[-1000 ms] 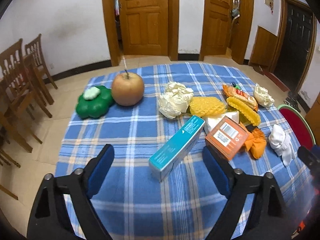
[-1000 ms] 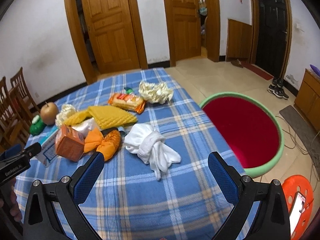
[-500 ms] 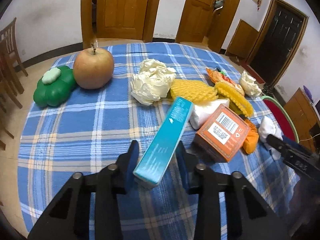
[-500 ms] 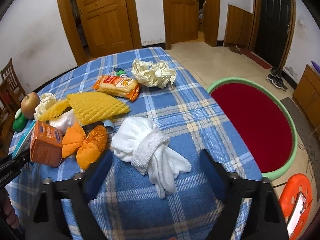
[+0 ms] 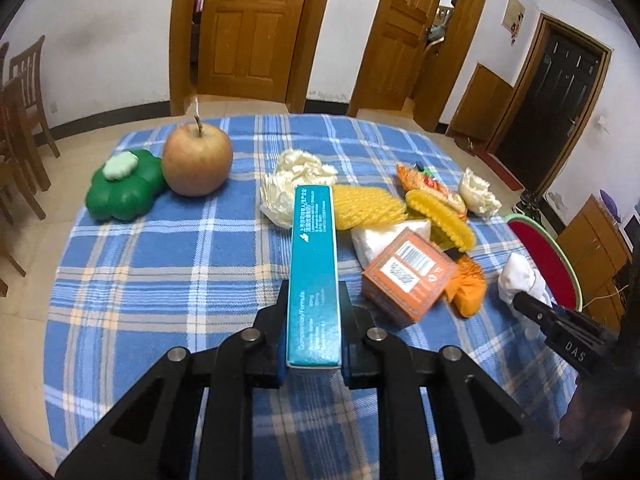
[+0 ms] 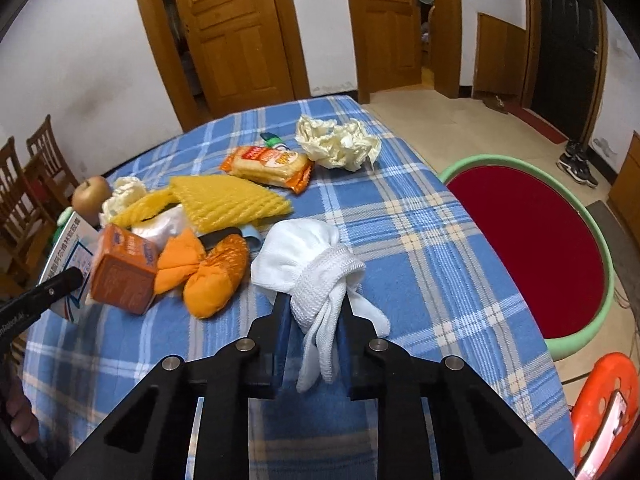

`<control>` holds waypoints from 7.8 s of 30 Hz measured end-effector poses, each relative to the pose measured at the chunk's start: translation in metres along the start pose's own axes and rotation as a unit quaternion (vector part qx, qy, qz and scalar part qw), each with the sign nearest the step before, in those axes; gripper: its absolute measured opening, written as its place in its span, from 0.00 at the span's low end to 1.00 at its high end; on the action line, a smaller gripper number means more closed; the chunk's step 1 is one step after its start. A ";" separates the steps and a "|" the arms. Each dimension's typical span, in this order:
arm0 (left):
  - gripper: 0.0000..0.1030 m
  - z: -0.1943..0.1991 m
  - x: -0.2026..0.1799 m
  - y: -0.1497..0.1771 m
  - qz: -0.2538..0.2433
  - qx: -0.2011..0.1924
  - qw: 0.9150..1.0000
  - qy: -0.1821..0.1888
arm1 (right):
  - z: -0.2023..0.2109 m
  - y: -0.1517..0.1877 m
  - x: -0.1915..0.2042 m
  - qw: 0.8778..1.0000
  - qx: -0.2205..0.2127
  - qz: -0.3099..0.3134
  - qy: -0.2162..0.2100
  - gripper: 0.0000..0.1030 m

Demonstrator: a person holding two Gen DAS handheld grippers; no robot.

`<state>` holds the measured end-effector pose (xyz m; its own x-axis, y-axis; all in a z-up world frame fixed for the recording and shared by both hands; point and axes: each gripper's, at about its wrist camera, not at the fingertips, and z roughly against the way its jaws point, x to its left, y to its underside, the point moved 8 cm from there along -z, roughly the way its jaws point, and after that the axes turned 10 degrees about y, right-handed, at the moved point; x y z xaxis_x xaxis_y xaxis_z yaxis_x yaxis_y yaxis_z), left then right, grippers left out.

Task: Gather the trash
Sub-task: 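Grasp the teal medicine box with the left tool while the right tool grasps the white cloth, then carry both items over the red bucket and open both tools to drop them, then move both open tools back over the table items, then grasp the orange box with the left tool while the right tool grasps the orange bow-shaped item, then carry both orange items over the red bucket and open both tools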

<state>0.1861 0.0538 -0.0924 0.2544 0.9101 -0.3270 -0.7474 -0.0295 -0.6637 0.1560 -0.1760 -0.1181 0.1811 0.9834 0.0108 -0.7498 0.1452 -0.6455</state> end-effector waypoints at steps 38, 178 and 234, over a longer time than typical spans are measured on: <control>0.17 -0.056 -0.218 -0.013 -0.112 0.019 0.991 0.078 | 0.021 -0.011 -0.195 0.987 -0.033 -0.156 0.019 0.20; 0.63 0.002 0.003 0.002 0.047 -0.015 0.997 -0.063 | -0.022 -0.006 0.061 0.992 0.052 0.005 -0.114 0.18; 0.63 -0.096 -0.261 -0.015 -0.127 0.063 0.984 0.105 | 0.018 -0.007 -0.229 0.971 -0.024 -0.236 0.000 0.17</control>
<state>0.1901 -0.2229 -0.0621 0.5552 0.7751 -0.3016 -0.7094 0.2520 -0.6583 0.1086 -0.4004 -0.1024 0.4976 0.8084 0.3145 -0.5526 0.5749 -0.6034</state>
